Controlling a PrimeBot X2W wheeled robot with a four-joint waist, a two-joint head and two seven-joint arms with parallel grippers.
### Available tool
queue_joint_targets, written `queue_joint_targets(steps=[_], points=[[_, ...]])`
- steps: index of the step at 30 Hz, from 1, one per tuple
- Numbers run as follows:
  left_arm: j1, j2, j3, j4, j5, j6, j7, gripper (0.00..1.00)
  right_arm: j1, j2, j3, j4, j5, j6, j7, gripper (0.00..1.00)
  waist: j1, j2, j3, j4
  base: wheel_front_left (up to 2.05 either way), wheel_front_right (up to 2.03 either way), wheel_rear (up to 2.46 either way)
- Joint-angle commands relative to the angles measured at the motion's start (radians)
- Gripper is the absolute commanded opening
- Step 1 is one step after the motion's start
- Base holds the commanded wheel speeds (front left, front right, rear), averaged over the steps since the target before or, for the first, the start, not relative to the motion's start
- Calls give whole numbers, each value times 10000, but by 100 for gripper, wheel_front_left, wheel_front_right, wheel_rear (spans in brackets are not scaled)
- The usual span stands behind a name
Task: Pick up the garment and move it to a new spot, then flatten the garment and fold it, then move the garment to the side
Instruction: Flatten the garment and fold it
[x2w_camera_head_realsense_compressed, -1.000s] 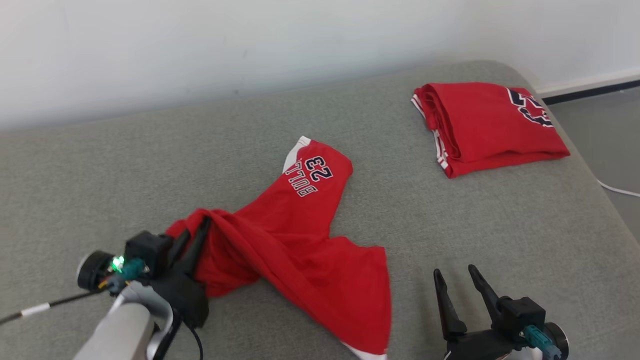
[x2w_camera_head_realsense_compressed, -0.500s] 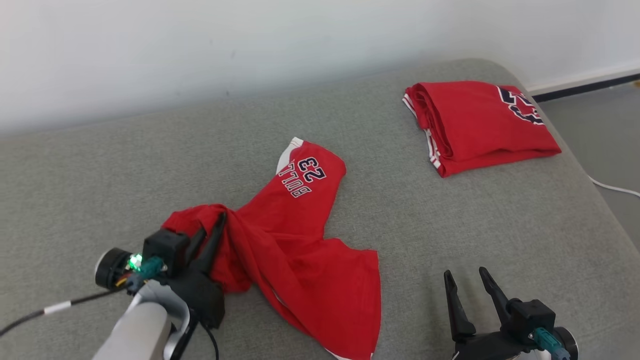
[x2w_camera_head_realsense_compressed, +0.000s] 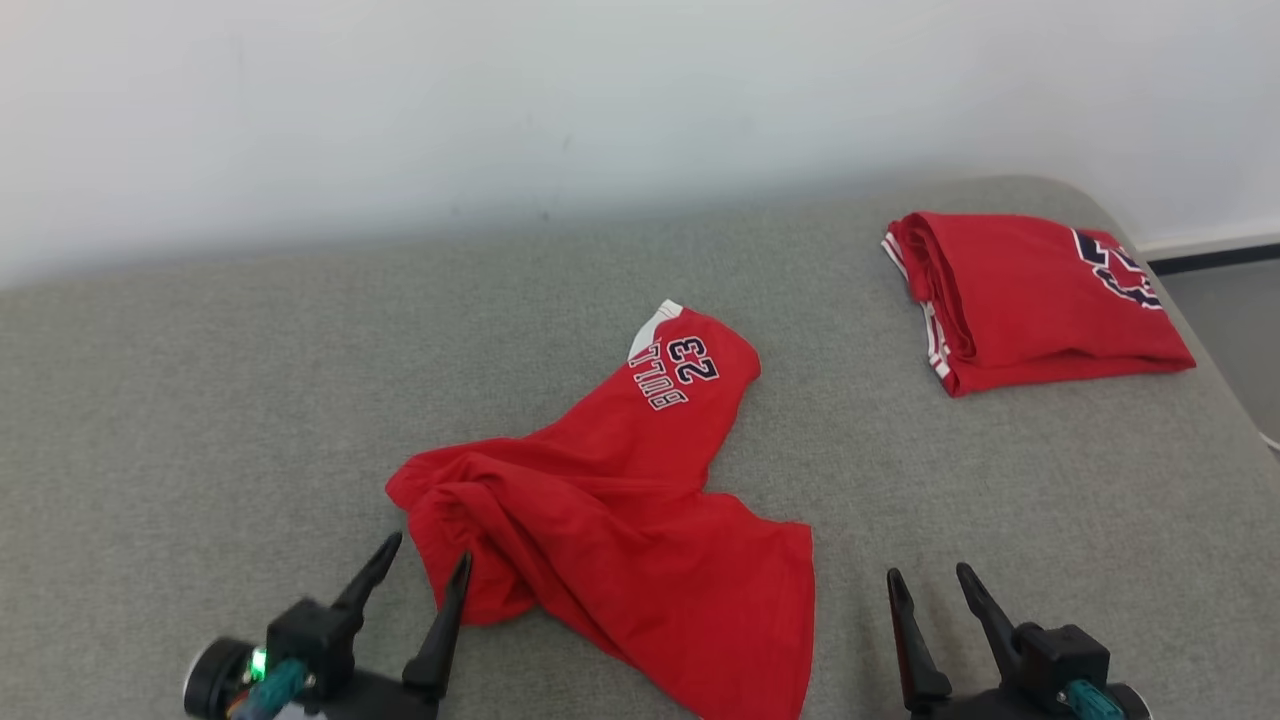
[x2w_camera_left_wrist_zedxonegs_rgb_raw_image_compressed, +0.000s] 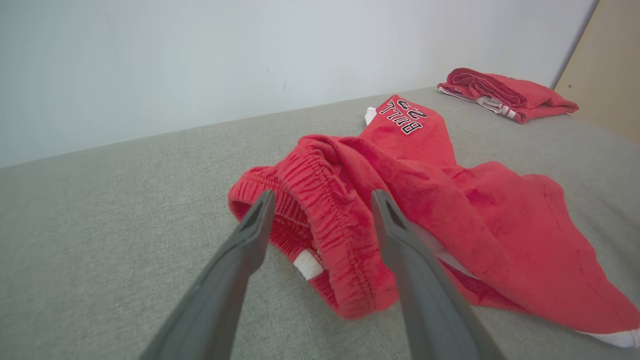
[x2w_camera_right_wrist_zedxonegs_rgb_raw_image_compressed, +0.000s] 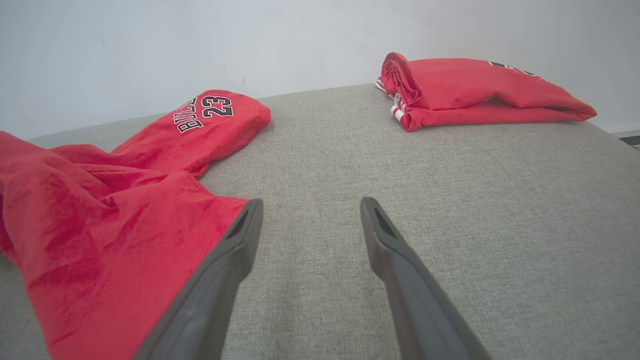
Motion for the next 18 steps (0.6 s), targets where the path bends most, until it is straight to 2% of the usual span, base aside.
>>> queue_joint_targets(steps=[1,8,12,18], points=[[370,-102,188,-157,39,-1,-30,100,201,1,-3,25,75,-29,5,100,0,0,-218,162,0,0,0],[2070,-910,1764,-1735,533,154,-30,100,524,1,-61,-10,169,-29,3,100,0,0,-426,465,0,0,0],[2804,-1537,2903,-2816,1337,328,-29,100,614,8,139,-10,228,-29,3,100,0,0,-435,569,0,0,0],[3510,-2181,4266,-3807,2297,579,-29,100,619,5,676,94,376,-29,5,100,0,0,-370,606,0,0,0]])
